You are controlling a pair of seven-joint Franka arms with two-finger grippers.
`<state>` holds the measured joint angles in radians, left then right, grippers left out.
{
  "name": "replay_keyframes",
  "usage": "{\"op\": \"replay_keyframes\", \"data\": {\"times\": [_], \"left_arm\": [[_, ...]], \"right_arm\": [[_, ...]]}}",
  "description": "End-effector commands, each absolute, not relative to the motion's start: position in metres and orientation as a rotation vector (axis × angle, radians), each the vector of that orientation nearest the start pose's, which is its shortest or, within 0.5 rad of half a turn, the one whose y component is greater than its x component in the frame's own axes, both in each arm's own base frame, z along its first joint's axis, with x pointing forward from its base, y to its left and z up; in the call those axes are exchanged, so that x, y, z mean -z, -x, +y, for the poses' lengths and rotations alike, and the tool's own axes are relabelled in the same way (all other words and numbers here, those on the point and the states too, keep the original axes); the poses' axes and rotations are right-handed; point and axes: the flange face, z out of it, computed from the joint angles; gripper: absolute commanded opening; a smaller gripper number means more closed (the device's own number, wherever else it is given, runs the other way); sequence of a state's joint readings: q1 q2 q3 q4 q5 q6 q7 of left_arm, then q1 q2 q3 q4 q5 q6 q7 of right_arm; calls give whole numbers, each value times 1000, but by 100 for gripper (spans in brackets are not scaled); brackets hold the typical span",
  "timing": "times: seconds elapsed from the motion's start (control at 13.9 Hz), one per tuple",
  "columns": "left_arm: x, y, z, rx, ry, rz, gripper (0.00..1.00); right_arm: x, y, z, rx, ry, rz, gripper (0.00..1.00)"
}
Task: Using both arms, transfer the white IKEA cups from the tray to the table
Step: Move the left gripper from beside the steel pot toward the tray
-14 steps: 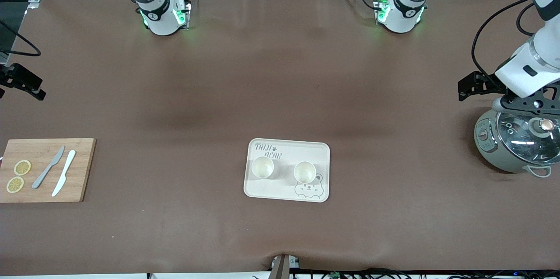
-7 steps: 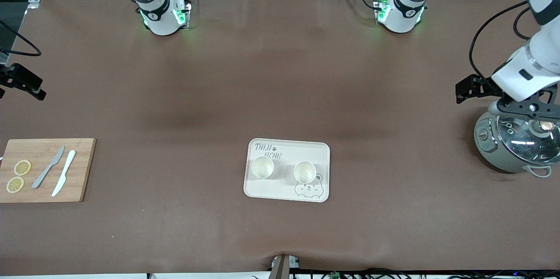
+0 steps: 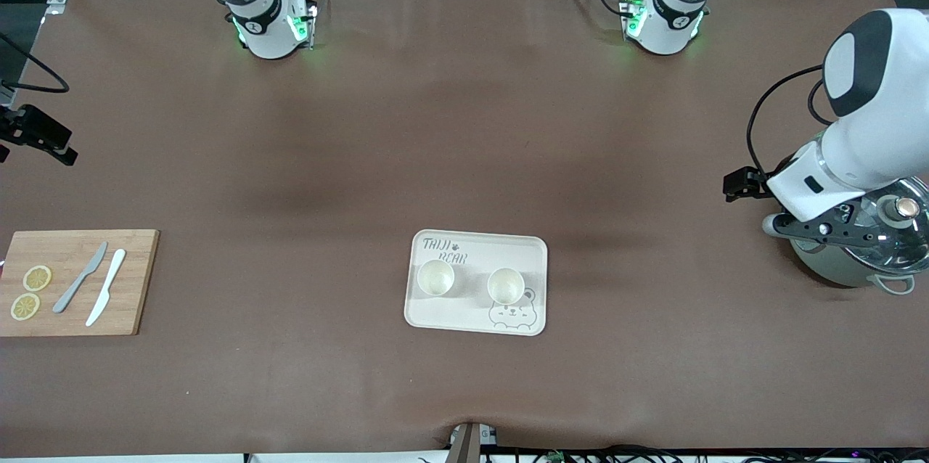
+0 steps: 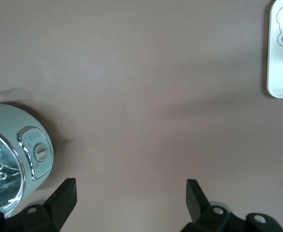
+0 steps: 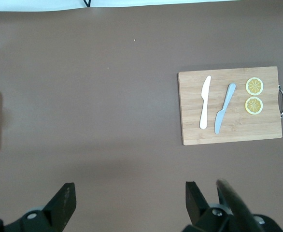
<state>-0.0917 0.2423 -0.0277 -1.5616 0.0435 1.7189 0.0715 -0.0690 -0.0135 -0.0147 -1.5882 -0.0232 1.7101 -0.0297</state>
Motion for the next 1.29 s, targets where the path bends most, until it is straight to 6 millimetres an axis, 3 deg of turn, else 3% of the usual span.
{"op": "replay_keyframes", "data": {"times": [0.0,0.07,0.22,0.65,0.79,0.93,1.01,1.22], "left_arm": [[-475,-634,-91,-126,3080,351,100],[-461,-637,-113,-127,3077,376,100],[-442,-644,-127,-107,3092,321,100],[-406,-668,-113,-31,3117,230,100],[-399,-670,-121,-8,3153,167,100],[-387,-669,-152,3,3170,10,100],[-377,-665,-178,-10,3166,-25,100],[-347,-661,-245,-31,3169,-3,100]], "right_arm": [[-637,-562,-48,205,3167,97,100],[-637,-562,-47,205,3167,94,100],[-636,-562,-47,202,3169,94,100],[-635,-563,-46,197,3172,91,100],[-635,-563,-46,197,3172,91,100],[-635,-563,-46,197,3172,91,100],[-635,-563,-47,197,3172,94,100],[-635,-563,-46,197,3172,89,100]]}}
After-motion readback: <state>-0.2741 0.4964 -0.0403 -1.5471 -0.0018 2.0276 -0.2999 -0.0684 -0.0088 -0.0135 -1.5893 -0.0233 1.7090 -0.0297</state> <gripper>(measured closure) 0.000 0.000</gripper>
